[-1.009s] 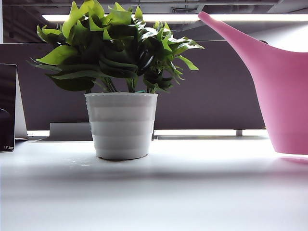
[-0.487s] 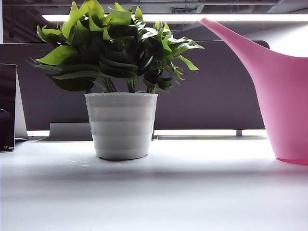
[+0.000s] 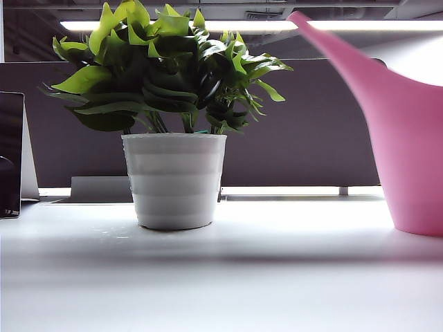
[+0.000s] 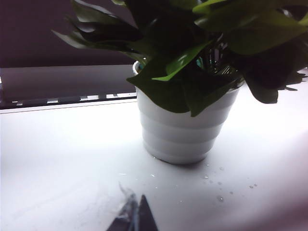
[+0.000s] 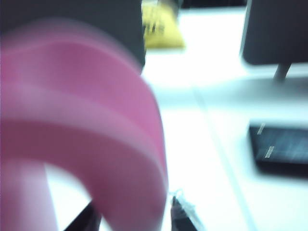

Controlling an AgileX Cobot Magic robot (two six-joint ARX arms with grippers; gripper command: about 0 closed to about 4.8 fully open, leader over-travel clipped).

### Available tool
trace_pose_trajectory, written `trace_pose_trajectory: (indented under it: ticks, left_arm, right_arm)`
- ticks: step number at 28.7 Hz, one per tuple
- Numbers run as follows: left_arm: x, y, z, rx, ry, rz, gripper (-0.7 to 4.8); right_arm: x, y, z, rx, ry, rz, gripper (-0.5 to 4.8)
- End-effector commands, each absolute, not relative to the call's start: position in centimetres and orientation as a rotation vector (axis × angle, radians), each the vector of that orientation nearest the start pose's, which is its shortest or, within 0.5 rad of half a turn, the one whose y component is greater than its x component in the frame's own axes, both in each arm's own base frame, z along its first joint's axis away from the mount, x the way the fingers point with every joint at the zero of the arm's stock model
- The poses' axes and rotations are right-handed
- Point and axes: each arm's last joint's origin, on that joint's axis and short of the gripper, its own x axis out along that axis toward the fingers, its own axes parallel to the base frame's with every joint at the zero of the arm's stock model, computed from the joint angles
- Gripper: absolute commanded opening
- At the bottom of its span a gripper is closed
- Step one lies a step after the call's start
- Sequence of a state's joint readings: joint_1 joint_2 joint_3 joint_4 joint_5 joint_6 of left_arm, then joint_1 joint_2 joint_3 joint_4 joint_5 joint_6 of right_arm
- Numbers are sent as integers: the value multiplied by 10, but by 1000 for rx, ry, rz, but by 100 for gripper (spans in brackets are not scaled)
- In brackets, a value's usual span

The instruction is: Pick up the watering can from the table, water the potted plant, and put the can back.

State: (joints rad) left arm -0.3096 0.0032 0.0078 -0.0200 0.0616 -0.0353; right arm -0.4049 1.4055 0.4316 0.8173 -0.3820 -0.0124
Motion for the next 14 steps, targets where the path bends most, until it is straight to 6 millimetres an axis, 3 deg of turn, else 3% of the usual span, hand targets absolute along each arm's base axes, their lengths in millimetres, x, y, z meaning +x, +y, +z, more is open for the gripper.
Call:
trace_pose_trajectory:
  ticks: [1, 14]
  left_arm:
    - [92, -31, 165, -33, 15, -374, -5]
    - [92, -31, 165, -33, 15, -374, -5]
  right_arm:
    - [238, -90, 172, 78, 204, -14, 181]
    - [225, -82, 155, 179, 295, 39, 180]
